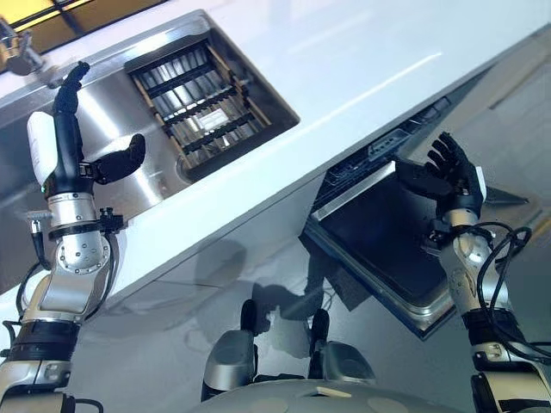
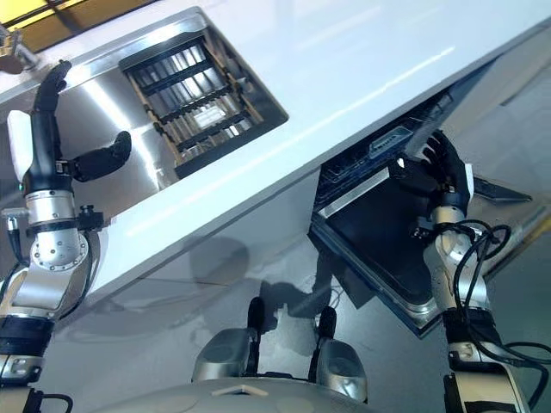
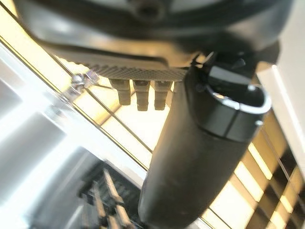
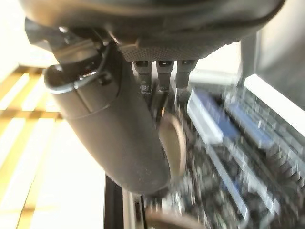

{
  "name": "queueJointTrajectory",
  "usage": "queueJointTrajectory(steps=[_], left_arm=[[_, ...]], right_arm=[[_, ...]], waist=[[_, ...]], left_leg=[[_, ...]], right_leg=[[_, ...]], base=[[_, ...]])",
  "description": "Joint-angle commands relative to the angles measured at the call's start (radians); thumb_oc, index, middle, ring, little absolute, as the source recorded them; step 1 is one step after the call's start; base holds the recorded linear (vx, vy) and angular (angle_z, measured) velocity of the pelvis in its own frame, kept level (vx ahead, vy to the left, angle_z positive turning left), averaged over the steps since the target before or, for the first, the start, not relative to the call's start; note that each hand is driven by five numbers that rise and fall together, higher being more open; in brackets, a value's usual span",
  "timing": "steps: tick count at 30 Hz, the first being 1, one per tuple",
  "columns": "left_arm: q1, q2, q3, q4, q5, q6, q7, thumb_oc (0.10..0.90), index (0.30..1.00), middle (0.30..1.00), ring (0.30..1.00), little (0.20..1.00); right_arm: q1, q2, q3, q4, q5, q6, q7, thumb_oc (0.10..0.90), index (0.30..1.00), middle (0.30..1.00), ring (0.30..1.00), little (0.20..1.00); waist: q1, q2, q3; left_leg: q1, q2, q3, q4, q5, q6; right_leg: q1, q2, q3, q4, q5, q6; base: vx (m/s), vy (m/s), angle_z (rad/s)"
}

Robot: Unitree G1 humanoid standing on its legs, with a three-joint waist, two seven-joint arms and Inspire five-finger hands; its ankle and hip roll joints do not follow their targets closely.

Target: Pick up plates and place into dishwasher.

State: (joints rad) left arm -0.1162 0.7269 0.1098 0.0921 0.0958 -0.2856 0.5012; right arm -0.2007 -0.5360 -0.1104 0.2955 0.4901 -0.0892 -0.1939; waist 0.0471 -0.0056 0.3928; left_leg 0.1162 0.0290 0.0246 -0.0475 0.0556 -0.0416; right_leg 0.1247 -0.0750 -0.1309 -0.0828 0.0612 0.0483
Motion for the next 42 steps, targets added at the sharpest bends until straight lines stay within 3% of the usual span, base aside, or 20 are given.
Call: queueJointTrajectory(steps=[1, 9, 15, 19, 25, 30, 42], left_arm=[[-0.025, 0.019, 0.048, -0.005, -0.101, -0.059, -0.016, 0.800, 0.900, 0.900, 0.900, 0.900], [-0.053, -0.061, 0.022, -0.016, -0.479, -0.080, -0.324, 0.800, 0.900, 0.900, 0.900, 0.900], [-0.069, -0.071, 0.019, 0.004, -0.605, -0.066, -0.403, 0.800, 0.900, 0.900, 0.900, 0.900], [-0.077, -0.055, 0.029, 0.041, -0.601, -0.059, -0.385, 0.800, 0.900, 0.900, 0.900, 0.900], [-0.095, -0.023, 0.039, 0.088, -0.609, -0.051, -0.356, 0.800, 0.900, 0.900, 0.900, 0.900], [-0.152, 0.030, 0.046, 0.109, -0.622, -0.074, -0.306, 0.800, 0.900, 0.900, 0.900, 0.900], [-0.273, 0.093, 0.049, 0.105, -0.638, -0.152, -0.177, 0.800, 0.900, 0.900, 0.900, 0.900]], right_arm=[[-0.013, -0.104, -0.053, -0.060, -0.001, -0.130, -0.047, 0.800, 0.900, 0.900, 0.900, 0.900], [0.025, -0.111, -0.141, 0.036, -0.060, -0.119, -0.214, 0.800, 0.900, 0.900, 0.900, 0.900], [0.040, -0.121, -0.171, 0.131, -0.049, -0.091, -0.274, 0.800, 0.900, 0.900, 0.900, 0.900], [0.053, -0.125, -0.179, 0.208, 0.006, -0.074, -0.279, 0.800, 0.900, 0.900, 0.900, 0.900], [0.053, -0.111, -0.184, 0.332, 0.228, -0.086, -0.206, 0.800, 0.900, 0.900, 0.900, 0.900], [0.000, -0.122, -0.166, 0.429, 0.410, -0.097, -0.167, 0.800, 0.900, 0.900, 0.900, 0.900], [-0.137, -0.166, -0.131, 0.608, 0.435, -0.158, -0.136, 0.800, 0.900, 0.900, 0.900, 0.900]], waist=[[-0.042, -0.001, -0.144], [-0.071, 0.003, -0.159], [-0.085, 0.014, -0.164], [-0.091, 0.022, -0.164], [-0.093, 0.034, -0.145], [-0.091, 0.044, -0.068], [-0.075, 0.090, 0.080]], left_leg=[[-0.024, -0.100, 0.045, 0.126, -0.197, 0.099], [-0.005, -0.091, 0.072, 0.113, -0.203, 0.101], [0.003, -0.083, 0.081, 0.093, -0.194, 0.097], [0.000, -0.079, 0.088, 0.095, -0.192, 0.092], [-0.033, -0.074, 0.096, 0.141, -0.200, 0.087], [-0.137, -0.069, 0.102, 0.256, -0.227, 0.086], [-0.415, -0.086, 0.091, 0.503, -0.262, 0.101]], right_leg=[[-0.061, 0.047, -0.023, 0.178, -0.155, 0.017], [-0.055, 0.059, -0.002, 0.175, -0.158, 0.022], [-0.057, 0.065, 0.003, 0.178, -0.163, 0.021], [-0.061, 0.064, 0.002, 0.183, -0.169, 0.019], [-0.078, 0.056, -0.008, 0.207, -0.183, 0.007], [-0.150, 0.039, -0.013, 0.278, -0.208, -0.021], [-0.439, 0.015, -0.021, 0.590, -0.280, -0.077]], base=[[-0.06, -0.029, -0.25], [-0.06, -0.030, -0.19], [-0.06, -0.027, -0.08], [-0.05, -0.036, -0.05], [-0.06, -0.052, -0.03], [-0.16, -0.067, 0.00], [-0.12, 0.015, -0.03]])
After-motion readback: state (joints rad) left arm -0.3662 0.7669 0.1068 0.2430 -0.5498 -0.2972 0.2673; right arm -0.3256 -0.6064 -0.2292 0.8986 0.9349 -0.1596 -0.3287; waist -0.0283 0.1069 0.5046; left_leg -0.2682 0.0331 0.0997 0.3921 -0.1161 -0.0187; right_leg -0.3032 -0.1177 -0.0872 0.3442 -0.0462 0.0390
